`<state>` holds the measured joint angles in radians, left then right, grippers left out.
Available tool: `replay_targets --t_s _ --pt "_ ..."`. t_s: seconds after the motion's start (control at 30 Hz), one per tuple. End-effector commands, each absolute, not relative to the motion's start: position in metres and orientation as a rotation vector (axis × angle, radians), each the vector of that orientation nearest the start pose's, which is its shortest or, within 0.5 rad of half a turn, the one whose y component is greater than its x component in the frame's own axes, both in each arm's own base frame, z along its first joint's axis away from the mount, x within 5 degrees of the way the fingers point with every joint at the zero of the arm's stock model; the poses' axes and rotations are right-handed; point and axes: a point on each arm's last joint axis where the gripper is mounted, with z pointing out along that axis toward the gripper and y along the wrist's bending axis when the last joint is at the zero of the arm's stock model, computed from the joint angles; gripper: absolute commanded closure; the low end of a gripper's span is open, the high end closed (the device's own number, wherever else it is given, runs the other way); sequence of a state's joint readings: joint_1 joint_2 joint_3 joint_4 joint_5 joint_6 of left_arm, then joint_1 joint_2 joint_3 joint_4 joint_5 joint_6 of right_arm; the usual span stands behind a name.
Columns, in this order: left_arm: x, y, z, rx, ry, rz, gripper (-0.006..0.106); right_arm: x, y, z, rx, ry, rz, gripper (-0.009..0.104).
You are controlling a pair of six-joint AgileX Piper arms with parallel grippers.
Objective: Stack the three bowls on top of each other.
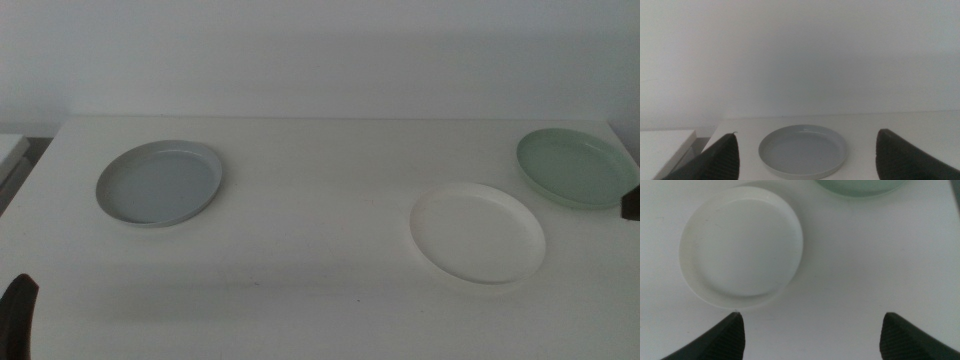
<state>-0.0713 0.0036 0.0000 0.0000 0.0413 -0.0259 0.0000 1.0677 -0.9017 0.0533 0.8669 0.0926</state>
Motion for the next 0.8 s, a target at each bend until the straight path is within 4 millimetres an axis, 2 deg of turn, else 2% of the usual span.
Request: replay_targets --t_s 0.0,0.17,0.37,0.57,0.77 --pt "0.056 -0.004 0.21 0.034 1.514 -0.076 0.007 0.21 0.004 0.317 0.143 2.5 0.126 0.002" --pt "0.056 -0.004 0.21 0.034 1.514 -0.076 0.007 0.229 0.008 0.307 0.118 2.541 0.173 0.002" --pt "0.056 -0.004 0.21 0.034 1.514 -0.076 0.007 0.271 0.01 0.289 0.096 2.674 0.196 0.002" --pt "0.056 -0.004 0.21 0.034 1.514 -0.076 0.007 0.315 0.01 0.253 0.116 2.792 0.206 0.005" --pt "0.056 -0.004 0.21 0.034 1.514 -0.076 0.007 0.35 0.016 0.212 0.116 2.896 0.205 0.022"
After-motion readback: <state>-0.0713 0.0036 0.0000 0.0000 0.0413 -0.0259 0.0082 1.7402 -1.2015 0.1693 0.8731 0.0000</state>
